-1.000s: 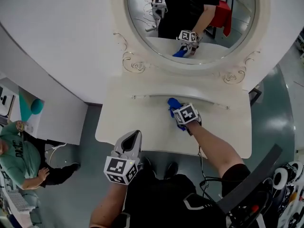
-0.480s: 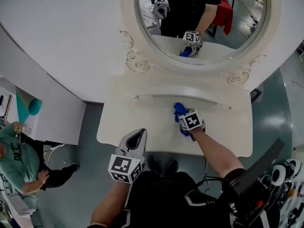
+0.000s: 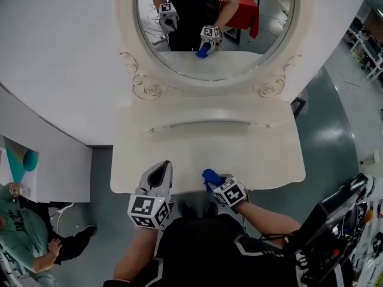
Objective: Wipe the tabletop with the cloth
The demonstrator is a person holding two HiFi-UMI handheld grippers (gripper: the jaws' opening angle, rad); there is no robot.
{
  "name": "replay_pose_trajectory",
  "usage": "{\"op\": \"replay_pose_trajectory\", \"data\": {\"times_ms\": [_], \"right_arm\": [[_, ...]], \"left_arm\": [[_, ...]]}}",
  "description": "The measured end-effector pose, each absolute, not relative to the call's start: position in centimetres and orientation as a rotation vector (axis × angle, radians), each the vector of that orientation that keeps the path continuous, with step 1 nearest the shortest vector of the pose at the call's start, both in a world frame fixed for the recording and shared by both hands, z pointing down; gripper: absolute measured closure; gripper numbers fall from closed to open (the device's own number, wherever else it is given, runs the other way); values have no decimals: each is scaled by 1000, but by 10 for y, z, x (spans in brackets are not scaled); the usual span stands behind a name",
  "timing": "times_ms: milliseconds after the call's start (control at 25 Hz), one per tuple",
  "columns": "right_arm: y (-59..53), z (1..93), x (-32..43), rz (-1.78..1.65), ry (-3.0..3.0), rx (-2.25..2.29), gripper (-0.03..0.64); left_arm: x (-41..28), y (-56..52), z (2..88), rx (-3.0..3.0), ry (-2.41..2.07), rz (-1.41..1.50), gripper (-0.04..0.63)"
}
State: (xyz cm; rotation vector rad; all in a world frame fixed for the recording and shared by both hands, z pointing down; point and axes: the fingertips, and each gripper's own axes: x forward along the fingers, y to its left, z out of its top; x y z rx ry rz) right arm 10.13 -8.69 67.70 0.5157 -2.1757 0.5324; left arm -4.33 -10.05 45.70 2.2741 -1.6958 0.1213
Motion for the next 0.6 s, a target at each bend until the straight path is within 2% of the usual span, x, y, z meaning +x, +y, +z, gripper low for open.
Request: {"op": "replay_pose_trajectory", "data": {"times_ms": [160,480,600], "right_arm": [[-87,670,104,629,-2205,539,512],[-270,650,106,468,-2190,836,513],[-304,662,110,492,-2121,910,514]], "left_arm": [[-41,-103,459,2265,-1686,112,588],[-38,-101,462,2253,-1663,145,588],[-44,-96,471,2236,-1648,177,588]]}}
